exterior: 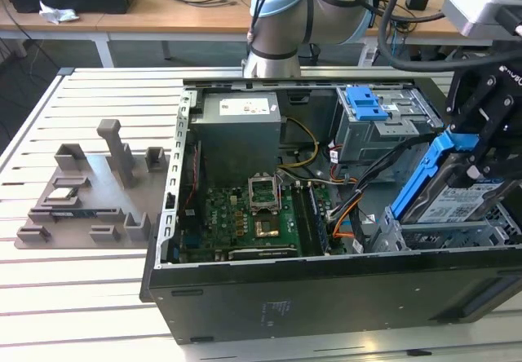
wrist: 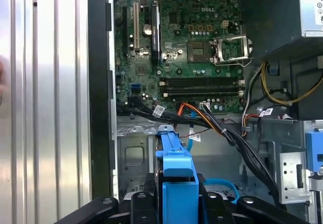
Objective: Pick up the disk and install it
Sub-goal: 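Insert the disk into the insertion slot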
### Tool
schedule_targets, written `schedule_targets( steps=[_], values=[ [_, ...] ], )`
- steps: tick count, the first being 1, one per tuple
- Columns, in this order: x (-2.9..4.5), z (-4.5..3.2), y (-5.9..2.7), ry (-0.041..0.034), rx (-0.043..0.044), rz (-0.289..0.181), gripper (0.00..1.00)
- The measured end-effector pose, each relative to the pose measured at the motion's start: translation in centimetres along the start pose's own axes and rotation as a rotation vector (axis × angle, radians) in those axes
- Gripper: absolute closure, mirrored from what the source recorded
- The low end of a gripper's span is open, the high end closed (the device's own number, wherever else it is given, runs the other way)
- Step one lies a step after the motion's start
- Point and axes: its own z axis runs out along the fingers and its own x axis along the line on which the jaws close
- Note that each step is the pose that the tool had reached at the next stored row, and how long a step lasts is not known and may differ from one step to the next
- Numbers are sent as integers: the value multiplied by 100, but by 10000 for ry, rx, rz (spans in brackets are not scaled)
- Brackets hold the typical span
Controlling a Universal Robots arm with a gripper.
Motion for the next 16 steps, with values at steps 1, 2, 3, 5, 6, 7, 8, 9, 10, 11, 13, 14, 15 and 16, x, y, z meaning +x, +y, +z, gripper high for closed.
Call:
schedule_targets(
  steps=[1, 2, 3, 5, 6, 7, 8, 9, 10, 11, 13, 14, 15, 16],
  values=[
    [1, 18, -1, 0, 0, -1, 63],
    [2, 41, -2, 1, 0, -1, 63],
    [4, 69, -4, 1, 0, -2, 63],
    [7, 125, -7, 1, 0, -4, 63],
    [8, 148, -8, 0, -1, -5, 63],
    [9, 166, -9, 5, 0, -6, 63],
    [10, 176, -10, 5, 0, -6, 63],
    [10, 184, -10, 4, 0, -6, 63],
    [11, 193, -11, 1, 0, -6, 63],
    [11, 196, -11, 2, 0, -6, 63],
    [11, 197, -11, 2, 0, -5, 63],
    [11, 198, -11, 1, -1, -6, 63],
    [11, 198, -11, 1, 0, -6, 63],
    [11, 198, -11, 1, -1, -6, 63]
  ],
)
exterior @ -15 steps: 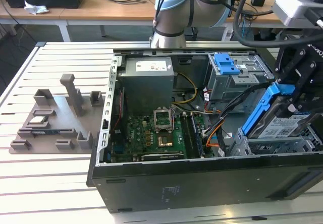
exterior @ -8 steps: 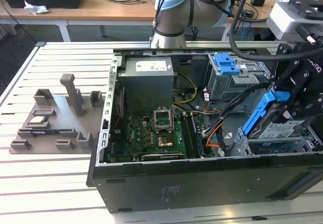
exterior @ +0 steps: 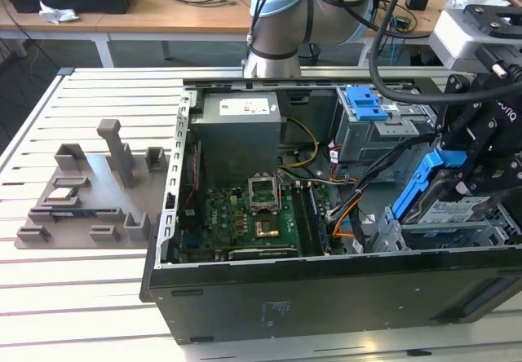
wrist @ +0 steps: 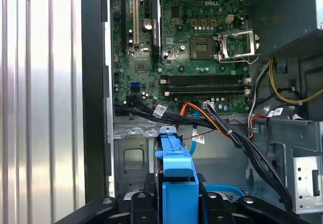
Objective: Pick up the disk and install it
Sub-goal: 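Insert the disk into the insertion slot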
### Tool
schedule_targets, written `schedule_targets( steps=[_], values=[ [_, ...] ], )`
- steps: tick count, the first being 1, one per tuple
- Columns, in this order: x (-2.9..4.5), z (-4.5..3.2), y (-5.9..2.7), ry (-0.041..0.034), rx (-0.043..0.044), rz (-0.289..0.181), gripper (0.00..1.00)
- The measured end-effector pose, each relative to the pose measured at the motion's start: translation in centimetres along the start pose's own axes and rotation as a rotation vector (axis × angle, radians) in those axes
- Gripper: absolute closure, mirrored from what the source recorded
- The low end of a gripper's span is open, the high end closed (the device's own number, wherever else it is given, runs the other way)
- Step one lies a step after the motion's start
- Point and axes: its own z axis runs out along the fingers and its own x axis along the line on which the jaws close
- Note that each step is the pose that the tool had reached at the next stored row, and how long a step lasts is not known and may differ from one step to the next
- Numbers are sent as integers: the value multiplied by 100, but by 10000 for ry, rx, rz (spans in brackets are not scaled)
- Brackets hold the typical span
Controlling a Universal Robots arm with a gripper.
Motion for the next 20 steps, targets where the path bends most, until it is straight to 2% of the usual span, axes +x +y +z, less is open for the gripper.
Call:
schedule_targets(
  steps=[2, 3, 4, 5, 12, 15, 16, 18, 20],
  values=[
    [0, 2, 0, -5, -1, 1, 62],
    [0, 2, 0, -2, 0, 0, 56],
    [0, 2, 0, -1, 1, 0, 56],
    [0, 2, 0, 0, 0, 0, 49],
    [0, 3, 0, -1, 1, 0, 49],
    [-11, -58, 3, -1, 8, -2, 49],
    [-16, -64, 3, -2, 10, -1, 51],
    [-16, -62, 4, -49, 9, -3, 64],
    [-16, -50, 3, -127, 4, -7, 76]
  ],
)
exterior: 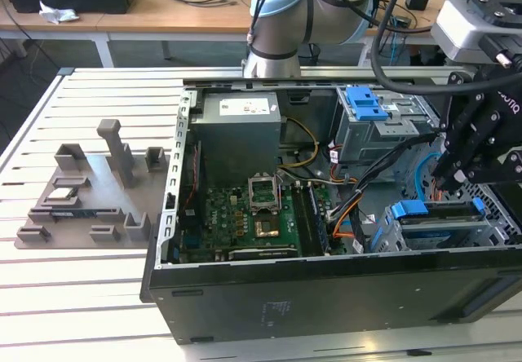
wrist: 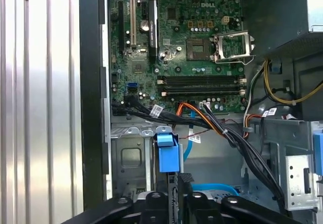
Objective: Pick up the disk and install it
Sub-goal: 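Insert the disk into the insertion slot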
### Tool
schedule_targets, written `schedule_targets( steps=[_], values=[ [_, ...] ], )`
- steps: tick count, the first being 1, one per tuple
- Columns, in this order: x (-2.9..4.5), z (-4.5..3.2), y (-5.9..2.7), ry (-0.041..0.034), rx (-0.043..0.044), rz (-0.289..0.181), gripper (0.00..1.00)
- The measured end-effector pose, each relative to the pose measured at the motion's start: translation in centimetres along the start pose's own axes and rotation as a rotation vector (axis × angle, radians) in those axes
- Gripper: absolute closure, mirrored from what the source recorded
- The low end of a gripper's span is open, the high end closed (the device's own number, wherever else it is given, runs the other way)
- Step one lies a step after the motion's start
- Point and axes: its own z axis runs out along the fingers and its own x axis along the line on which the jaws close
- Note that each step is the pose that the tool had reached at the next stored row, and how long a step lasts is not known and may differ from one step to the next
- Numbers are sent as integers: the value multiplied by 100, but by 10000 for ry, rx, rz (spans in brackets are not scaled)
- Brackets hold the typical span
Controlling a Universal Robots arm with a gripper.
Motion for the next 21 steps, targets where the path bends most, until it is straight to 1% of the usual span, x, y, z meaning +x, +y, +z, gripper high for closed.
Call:
schedule_targets(
  steps=[2, 3, 4, 9, 10, 11, 15, 21],
  values=[
    [2, 26, -1, -99, -8, -14, 89],
    [4, 47, -2, -138, -14, -28, 89],
    [5, 87, -27, -140, -53, -35, 89],
    [9, 177, -154, -137, -174, -24, 89],
    [9, 192, -164, -137, -197, -22, 89],
    [10, 220, -178, -136, -245, -21, 89],
    [14, 276, -184, -135, -316, -14, 89],
    [18, 335, -187, -133, -352, -11, 89]
  ],
)
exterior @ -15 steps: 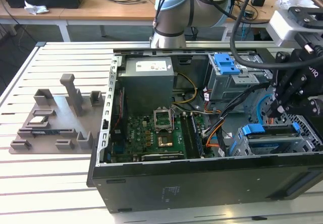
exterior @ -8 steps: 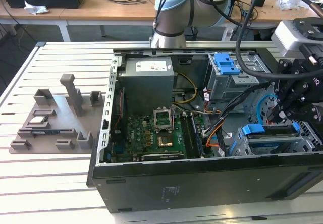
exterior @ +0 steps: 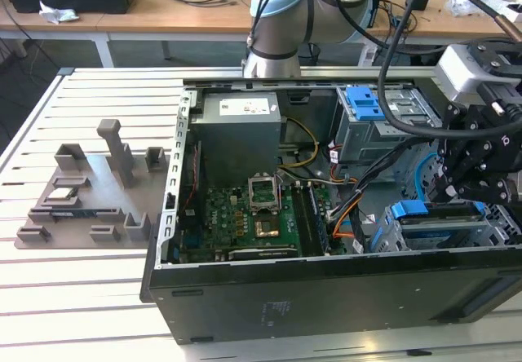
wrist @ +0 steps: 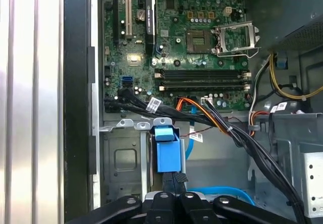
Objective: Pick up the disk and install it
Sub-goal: 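Insert the disk into the insertion slot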
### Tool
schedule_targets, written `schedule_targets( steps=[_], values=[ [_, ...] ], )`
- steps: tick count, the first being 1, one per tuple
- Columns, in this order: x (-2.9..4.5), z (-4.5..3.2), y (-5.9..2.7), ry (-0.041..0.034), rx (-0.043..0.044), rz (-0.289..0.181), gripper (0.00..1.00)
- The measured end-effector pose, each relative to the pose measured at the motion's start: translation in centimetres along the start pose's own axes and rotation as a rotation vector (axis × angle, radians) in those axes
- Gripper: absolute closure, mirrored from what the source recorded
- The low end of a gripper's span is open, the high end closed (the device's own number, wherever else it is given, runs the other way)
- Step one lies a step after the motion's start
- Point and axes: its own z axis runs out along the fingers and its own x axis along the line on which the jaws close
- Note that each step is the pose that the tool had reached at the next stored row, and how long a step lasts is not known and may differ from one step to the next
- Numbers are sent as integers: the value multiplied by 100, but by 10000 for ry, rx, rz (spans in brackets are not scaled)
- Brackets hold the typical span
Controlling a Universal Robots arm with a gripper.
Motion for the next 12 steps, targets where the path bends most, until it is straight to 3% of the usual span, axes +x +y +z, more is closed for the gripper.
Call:
schedule_targets(
  steps=[3, 8, 12],
  values=[
    [3, 44, -5, 1, -20, 1, 89],
    [9, 149, -130, 3, -141, 10, 89],
    [12, 191, -168, 5, -183, 15, 89]
  ],
)
